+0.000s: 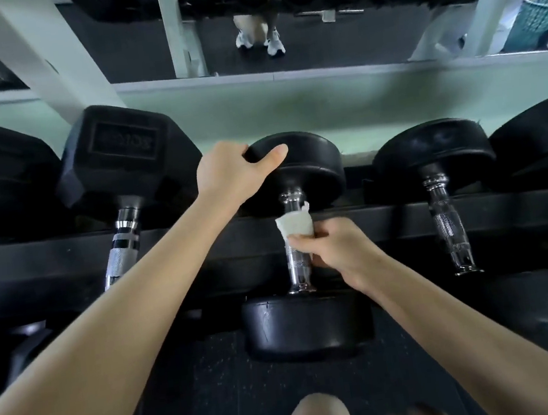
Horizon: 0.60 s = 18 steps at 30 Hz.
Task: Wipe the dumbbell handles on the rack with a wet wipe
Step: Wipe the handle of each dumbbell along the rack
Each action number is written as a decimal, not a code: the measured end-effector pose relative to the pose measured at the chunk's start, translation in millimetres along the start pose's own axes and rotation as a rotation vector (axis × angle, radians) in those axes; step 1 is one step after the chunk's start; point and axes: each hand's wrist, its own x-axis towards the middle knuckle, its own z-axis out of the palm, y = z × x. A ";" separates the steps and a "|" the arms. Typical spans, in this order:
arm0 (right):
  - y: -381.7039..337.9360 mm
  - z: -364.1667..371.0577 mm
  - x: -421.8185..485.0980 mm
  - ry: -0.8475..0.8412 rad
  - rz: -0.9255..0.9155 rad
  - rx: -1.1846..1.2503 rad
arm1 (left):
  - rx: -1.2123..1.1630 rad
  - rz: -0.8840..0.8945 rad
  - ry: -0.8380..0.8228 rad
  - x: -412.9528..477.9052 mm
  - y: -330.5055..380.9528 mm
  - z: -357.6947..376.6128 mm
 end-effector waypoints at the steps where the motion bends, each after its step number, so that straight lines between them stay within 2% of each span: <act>1: 0.3 -2.0 -5.7 -0.015 -0.002 -0.092 | -0.018 0.031 -0.003 -2.2 0.1 0.0; 3: -1.4 -5.2 -8.9 -0.008 0.005 -0.217 | -0.032 0.114 -0.018 -6.1 1.0 0.3; 4: -4.3 -5.4 -7.3 -0.014 0.030 -0.195 | -0.036 0.138 -0.030 -6.8 1.4 0.6; 8: -26.9 0.8 14.1 0.049 0.141 0.202 | -0.069 0.113 -0.041 -4.4 2.7 -1.2; 11: -35.7 4.4 27.1 0.084 0.158 0.322 | -0.105 0.106 -0.028 -2.5 3.7 -0.2; 18: -18.2 12.3 21.6 0.138 0.077 0.107 | -0.142 0.083 0.005 -2.6 -0.2 2.7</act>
